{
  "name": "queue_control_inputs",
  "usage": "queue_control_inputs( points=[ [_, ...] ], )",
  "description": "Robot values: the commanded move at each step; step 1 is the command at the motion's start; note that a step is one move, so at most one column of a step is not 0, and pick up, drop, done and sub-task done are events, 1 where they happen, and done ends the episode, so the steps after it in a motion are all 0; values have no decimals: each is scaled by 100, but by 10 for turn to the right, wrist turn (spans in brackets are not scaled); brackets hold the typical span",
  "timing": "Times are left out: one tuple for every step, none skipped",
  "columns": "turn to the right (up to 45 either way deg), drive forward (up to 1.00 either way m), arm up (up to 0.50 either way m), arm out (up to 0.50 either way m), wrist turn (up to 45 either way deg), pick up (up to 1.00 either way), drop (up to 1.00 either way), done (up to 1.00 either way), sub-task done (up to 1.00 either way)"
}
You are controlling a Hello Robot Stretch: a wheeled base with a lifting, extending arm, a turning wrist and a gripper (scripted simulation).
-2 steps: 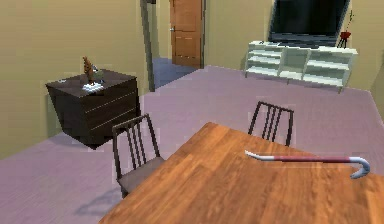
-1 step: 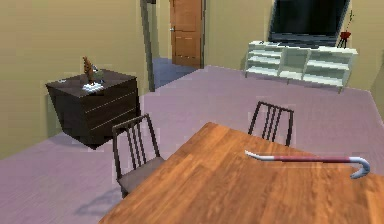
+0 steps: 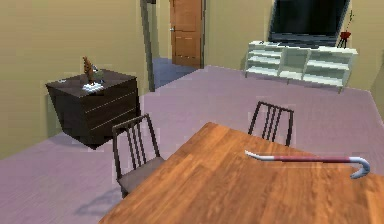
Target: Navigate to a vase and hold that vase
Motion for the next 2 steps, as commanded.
queue_control_inputs(
  points=[
    [0,0,10,0,0,0,0,0,0],
    [0,0,0,0,0,0,0,100,0]
  ],
)
